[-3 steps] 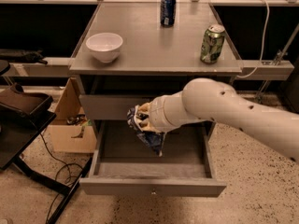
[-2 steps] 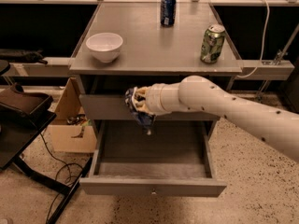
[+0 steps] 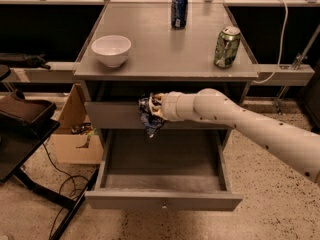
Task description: Place blue chip bag into middle drawer
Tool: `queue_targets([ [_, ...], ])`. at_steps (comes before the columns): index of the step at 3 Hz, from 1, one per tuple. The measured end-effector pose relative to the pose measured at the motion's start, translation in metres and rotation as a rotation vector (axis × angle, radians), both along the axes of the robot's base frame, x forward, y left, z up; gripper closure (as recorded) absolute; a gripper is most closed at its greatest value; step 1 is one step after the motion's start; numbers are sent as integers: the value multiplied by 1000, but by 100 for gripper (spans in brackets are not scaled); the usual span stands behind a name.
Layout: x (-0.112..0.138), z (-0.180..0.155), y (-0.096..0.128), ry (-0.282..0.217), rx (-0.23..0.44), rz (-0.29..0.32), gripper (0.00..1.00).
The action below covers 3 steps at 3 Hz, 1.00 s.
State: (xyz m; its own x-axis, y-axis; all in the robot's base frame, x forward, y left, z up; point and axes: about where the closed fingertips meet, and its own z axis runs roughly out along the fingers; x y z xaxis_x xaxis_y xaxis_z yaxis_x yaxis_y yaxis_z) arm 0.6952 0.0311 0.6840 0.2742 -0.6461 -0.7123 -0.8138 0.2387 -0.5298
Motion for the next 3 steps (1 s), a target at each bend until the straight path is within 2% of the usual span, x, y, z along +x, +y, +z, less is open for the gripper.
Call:
queue_targets([
  [1, -58, 10, 17, 48, 9, 72, 100],
  [2, -128, 21, 20, 83, 28, 150, 100],
  [3, -153, -14, -9, 138, 34, 154, 100],
])
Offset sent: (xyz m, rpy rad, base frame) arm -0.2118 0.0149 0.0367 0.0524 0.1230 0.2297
